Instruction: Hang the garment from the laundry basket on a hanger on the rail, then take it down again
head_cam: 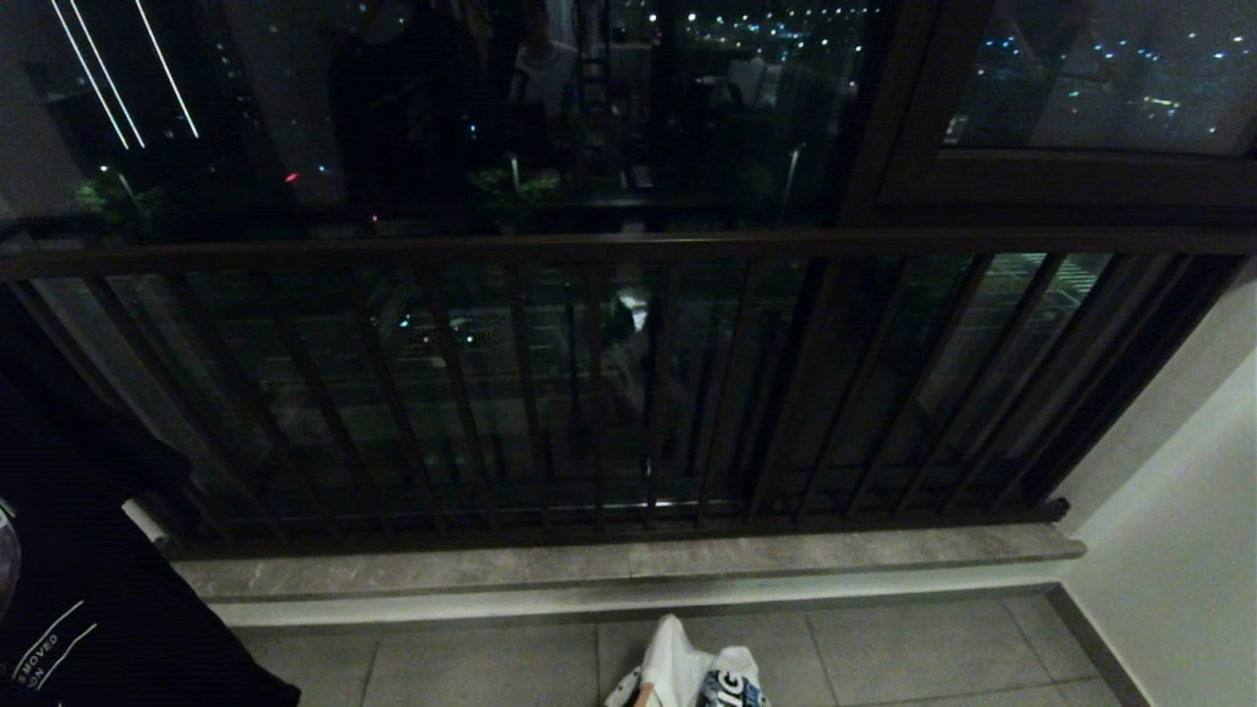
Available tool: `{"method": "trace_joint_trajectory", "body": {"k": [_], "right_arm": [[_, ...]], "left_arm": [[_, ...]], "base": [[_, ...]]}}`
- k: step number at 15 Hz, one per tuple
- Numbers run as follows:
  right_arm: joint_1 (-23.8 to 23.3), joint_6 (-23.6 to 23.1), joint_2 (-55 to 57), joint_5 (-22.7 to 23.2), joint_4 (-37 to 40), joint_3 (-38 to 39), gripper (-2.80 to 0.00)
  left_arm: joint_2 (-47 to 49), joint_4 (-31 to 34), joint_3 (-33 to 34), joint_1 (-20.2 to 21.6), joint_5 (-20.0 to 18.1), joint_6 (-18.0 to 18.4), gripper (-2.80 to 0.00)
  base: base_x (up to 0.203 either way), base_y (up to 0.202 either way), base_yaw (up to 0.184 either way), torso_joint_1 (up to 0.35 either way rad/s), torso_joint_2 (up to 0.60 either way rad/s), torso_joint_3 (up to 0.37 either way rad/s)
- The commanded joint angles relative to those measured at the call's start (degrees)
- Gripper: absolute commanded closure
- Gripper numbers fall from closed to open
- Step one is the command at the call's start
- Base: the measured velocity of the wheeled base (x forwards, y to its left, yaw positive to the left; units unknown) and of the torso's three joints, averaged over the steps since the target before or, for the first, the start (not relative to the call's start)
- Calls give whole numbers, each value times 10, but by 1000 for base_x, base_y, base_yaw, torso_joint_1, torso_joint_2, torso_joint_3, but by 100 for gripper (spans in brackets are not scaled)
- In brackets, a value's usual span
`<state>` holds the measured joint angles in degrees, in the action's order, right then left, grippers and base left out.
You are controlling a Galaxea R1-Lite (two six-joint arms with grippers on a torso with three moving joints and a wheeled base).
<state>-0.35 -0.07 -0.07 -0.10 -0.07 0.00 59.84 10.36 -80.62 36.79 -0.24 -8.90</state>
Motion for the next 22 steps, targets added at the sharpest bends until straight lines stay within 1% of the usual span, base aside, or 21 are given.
{"method": "trace_joint_trajectory", "body": {"k": [1,14,19,22], "right_arm": [[0,0,-1,0,0,0,0],[0,0,0,0,0,0,0],[0,0,0,0,0,0,0],[0,0,0,0,0,0,0]], "left_arm": [[1,1,0,0,0,-1,0],[-41,0,1,-1,0,-2,0],[-45,0,15,-1,0,1,0],[-43,1,18,-1,-13,2,0]], "base": [[0,0,0,0,0,0],[0,0,0,0,0,0],[0,0,0,0,0,0],[0,0,0,0,0,0]]}}
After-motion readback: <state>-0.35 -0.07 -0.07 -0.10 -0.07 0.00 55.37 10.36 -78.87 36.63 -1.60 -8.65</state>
